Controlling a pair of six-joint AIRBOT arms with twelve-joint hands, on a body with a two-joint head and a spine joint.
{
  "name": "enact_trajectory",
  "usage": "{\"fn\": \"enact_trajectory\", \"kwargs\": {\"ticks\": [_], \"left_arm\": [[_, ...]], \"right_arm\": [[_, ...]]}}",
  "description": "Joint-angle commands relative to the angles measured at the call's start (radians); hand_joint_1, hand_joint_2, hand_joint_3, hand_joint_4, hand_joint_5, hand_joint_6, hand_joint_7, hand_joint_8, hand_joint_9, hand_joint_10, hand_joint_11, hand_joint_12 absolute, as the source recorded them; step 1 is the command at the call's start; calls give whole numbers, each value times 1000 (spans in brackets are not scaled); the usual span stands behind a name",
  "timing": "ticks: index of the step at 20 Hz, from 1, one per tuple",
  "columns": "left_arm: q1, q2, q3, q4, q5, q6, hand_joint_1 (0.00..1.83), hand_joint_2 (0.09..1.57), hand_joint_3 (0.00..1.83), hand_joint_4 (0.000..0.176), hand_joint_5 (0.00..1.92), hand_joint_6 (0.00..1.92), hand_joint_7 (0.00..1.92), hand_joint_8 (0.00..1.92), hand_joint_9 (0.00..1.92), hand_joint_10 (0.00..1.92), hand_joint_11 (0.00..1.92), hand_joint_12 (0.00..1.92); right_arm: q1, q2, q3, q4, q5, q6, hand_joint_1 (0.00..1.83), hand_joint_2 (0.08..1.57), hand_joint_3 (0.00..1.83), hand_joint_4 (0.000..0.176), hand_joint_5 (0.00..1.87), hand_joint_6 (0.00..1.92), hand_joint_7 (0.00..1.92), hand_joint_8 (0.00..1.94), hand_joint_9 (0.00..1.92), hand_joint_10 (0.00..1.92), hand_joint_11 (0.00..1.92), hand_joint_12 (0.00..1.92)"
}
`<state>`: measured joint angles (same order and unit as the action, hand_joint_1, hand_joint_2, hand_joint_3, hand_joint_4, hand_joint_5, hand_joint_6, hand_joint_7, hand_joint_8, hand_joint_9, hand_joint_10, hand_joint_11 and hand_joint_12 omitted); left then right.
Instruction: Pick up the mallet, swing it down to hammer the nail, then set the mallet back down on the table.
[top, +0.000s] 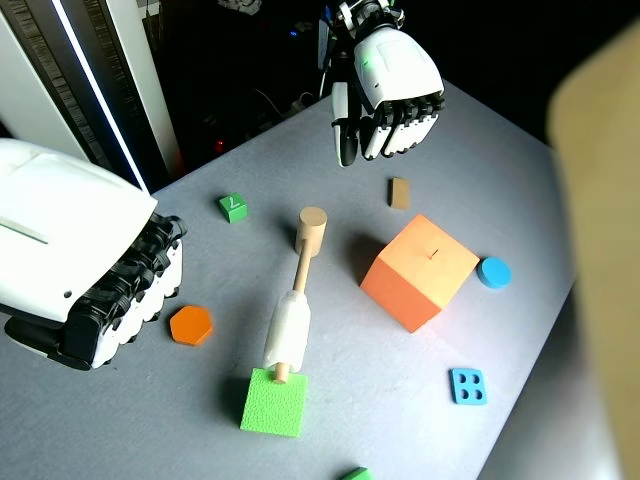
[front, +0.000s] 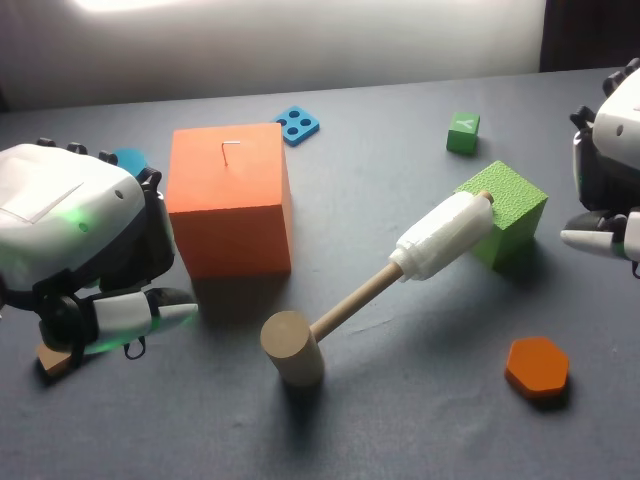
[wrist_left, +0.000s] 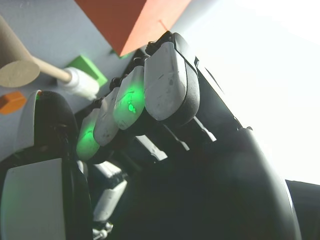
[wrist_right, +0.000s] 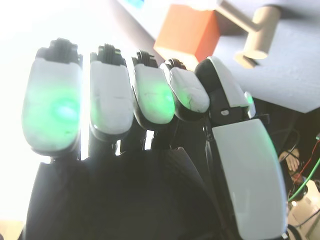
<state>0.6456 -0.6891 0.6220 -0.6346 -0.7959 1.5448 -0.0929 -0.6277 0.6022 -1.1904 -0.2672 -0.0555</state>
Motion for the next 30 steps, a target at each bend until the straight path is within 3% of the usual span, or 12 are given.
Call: {"fn": "enact_trajectory", "kwargs": {"ticks": [1,2,9,13,14,15,16,18,21,24,30], "left_arm": [[-11,9,0,34,-92,6,0,1060,173,0,0,10,0,7,0,0,0,0],[-10,9,2,34,-92,6,0,1115,46,0,0,0,0,0,0,0,0,0],[8,13,13,86,-91,-36,0,1122,27,0,9,3,2,1,0,0,0,0],[26,18,48,245,-46,-181,0,1127,25,0,0,0,0,0,0,0,0,0],[31,19,67,340,-18,-262,0,1127,25,0,0,0,0,0,0,0,0,0],[36,20,80,401,4,-318,0,1124,22,0,0,0,0,0,0,0,0,0],[45,20,90,437,13,-359,0,1123,19,0,0,0,0,0,0,0,0,0],[55,20,105,460,14,-394,0,1130,20,0,0,0,0,0,0,0,0,0],[75,20,150,535,34,-499,0,1130,17,0,1,0,0,0,0,0,0,0],[82,17,207,638,52,-609,0,1133,16,0,1,0,0,0,0,0,0,0],[101,-17,267,677,53,-659,0,1165,24,0,0,0,0,0,0,0,0,0]], "right_arm": [[7,3,0,-31,46,2,3,1130,108,0,143,60,136,56,96,65,0,292],[7,2,0,-31,55,6,13,1182,13,0,160,8,154,7,118,10,0,270],[-7,0,13,-31,159,12,70,1122,0,0,132,0,137,0,108,0,0,234],[-15,-18,27,-31,182,25,238,1052,0,0,69,0,60,0,39,0,0,138],[-19,-43,47,-31,182,47,238,1052,0,0,69,0,60,0,39,0,0,138],[-23,-66,68,-31,177,60,442,1035,0,0,13,0,11,0,7,0,0,33],[-27,-91,94,-31,182,60,940,1012,0,0,0,0,0,0,0,0,0,0],[-34,-115,126,-31,216,56,1168,987,0,0,0,0,0,0,0,0,0,0],[-47,-137,163,-31,313,38,1263,960,0,0,0,0,0,0,0,0,0,0],[-48,-215,191,-31,172,1,1279,953,0,0,0,0,0,0,0,0,0,0],[-43,-329,201,-31,-82,72,1197,951,0,0,0,0,0,0,0,0,1,0]]}}
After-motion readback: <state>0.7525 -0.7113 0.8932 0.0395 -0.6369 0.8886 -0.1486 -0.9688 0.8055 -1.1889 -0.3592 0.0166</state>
